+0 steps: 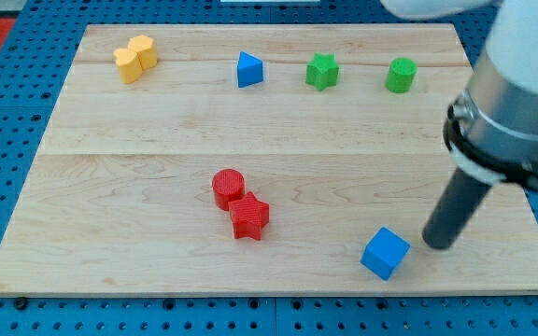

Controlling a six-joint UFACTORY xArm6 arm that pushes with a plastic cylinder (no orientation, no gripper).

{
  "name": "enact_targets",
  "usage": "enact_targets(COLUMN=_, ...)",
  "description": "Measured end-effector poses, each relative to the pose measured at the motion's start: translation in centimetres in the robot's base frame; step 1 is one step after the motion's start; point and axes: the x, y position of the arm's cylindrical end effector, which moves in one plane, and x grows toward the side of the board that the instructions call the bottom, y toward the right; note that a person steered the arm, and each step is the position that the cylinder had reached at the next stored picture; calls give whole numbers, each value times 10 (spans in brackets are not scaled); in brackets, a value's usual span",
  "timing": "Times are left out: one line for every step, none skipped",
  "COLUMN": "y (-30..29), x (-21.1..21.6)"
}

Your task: Push blue cube to the right of yellow heart

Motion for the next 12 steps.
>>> enact_targets(y=-46, x=18)
enact_targets(y=-78, x=5)
enact_targets(y=-92, x=-27)
enact_targets(y=-116, x=-62)
enact_targets(y=-134, x=-90)
enact_targets(y=-165, x=-113)
enact_targets(y=-204, x=-120)
enact_targets(y=-243, x=-137)
enact_targets(y=-268, x=-164)
enact_targets(y=-286, x=-189)
enact_targets(y=-294, x=-218)
enact_targets(y=-294, x=-242)
